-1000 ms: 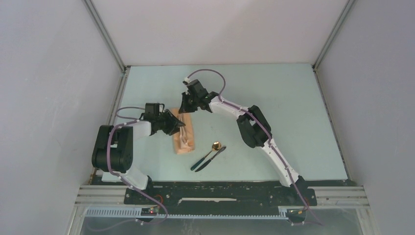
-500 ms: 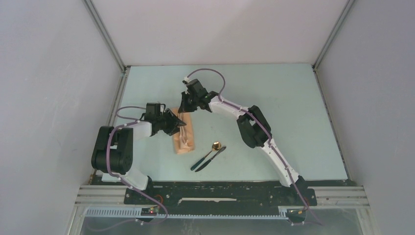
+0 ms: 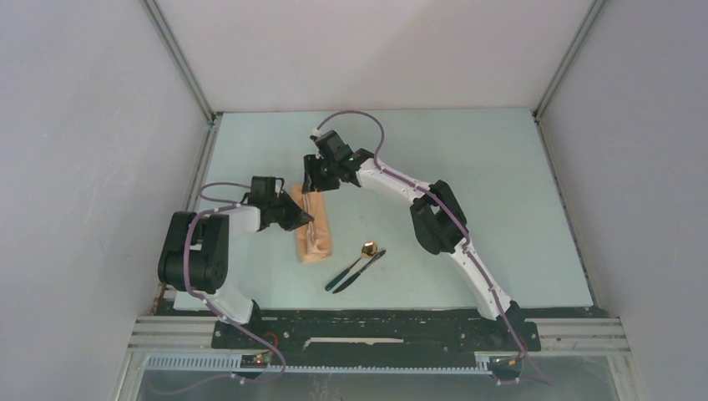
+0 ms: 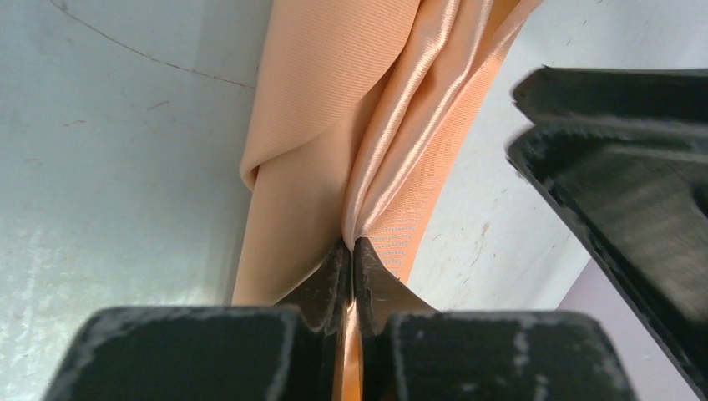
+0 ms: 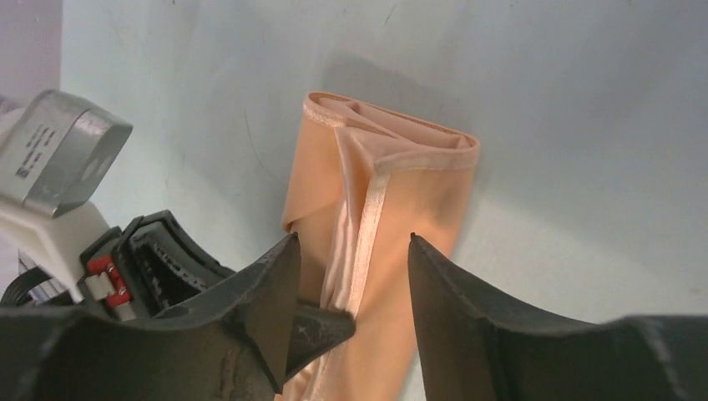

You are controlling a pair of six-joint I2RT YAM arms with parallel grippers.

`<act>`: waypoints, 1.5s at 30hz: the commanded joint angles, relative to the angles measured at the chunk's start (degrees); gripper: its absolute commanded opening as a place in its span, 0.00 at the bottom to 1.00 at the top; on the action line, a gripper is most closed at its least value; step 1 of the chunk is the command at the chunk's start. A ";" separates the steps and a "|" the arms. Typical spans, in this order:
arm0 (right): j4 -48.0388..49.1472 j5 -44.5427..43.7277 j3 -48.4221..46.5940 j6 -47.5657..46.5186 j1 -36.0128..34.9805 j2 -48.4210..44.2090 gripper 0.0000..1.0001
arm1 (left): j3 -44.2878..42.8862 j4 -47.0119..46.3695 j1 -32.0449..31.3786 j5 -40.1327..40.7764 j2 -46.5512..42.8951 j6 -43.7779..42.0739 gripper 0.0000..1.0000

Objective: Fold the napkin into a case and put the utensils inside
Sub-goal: Grasp the top corner of the smaller rectangle folded napkin from the folded napkin.

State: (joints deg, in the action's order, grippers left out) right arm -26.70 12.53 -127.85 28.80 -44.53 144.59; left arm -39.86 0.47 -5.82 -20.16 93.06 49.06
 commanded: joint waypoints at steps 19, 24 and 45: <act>0.25 -3.59 -8.37 -5.48 -1.43 4.44 0.57 | 5.96 -4.42 1.42 2.14 1.31 0.60 0.00; -1.59 -8.37 -8.92 -6.39 -2.71 5.97 0.60 | 6.23 -4.89 1.60 1.73 1.00 0.67 0.00; 1.65 -4.60 -9.53 -4.96 -1.44 6.84 0.05 | 6.91 -5.59 1.60 1.49 0.13 0.22 0.00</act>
State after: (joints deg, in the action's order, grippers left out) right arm -27.31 6.50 -135.57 24.10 -46.44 151.44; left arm -34.81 -9.63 -4.49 -23.20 92.86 51.09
